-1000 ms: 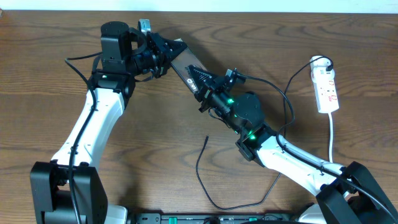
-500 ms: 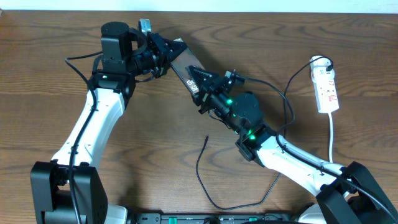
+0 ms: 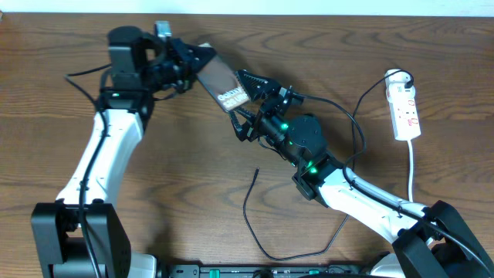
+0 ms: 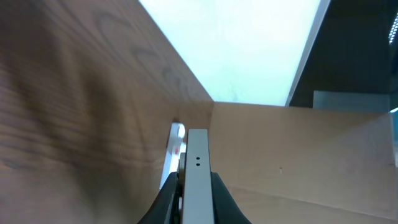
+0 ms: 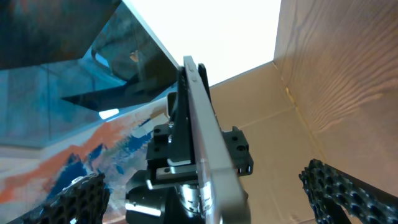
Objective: Plug charger to phone and switch on socket
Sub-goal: 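Open the right gripper and carry the phone left with the left gripper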
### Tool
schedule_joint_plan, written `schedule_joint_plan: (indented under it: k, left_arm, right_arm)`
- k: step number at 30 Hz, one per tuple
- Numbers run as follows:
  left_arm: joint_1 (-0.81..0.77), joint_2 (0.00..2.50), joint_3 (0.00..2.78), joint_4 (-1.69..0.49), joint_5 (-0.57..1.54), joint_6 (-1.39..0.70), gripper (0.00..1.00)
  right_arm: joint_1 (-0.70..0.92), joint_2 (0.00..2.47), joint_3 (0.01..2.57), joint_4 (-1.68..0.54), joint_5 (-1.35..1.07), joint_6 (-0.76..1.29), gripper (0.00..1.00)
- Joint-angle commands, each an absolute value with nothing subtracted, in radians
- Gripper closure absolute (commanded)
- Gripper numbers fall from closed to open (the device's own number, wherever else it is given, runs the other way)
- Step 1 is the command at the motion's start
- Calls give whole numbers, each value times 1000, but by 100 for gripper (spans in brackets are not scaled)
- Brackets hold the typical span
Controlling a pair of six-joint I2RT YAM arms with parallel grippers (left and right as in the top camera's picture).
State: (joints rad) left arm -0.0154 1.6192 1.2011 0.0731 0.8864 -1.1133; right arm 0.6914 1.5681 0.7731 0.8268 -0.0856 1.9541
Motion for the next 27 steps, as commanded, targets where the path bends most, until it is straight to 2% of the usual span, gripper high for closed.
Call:
schedule_joint_plan:
  k: [1,7,15,20,22,27]
  left_arm:
    - [83,1597,1200,84,1014,-1032,93]
    - [247,1597,1200,84,1224,-943,93]
    - [431,1597,1200,85,1522,-815,93]
    - [469,1597,1200,85,1568,-759,93]
    - [468,1597,1200,85,1571,-742,92]
    - [468,1597,1200,85,1571,-718,93]
  right_arm:
    - [694,1565,786,826,-81,1818,1]
    - [694,1565,786,826,-81,1731,1]
    - [693,1565,786,826,-147,1303,1]
    - [690,1565,804,791,-204,1211,1]
    - [681,1565,850,672,-247,1193,1]
    - [669,1565,1084,127,-289,1047,1]
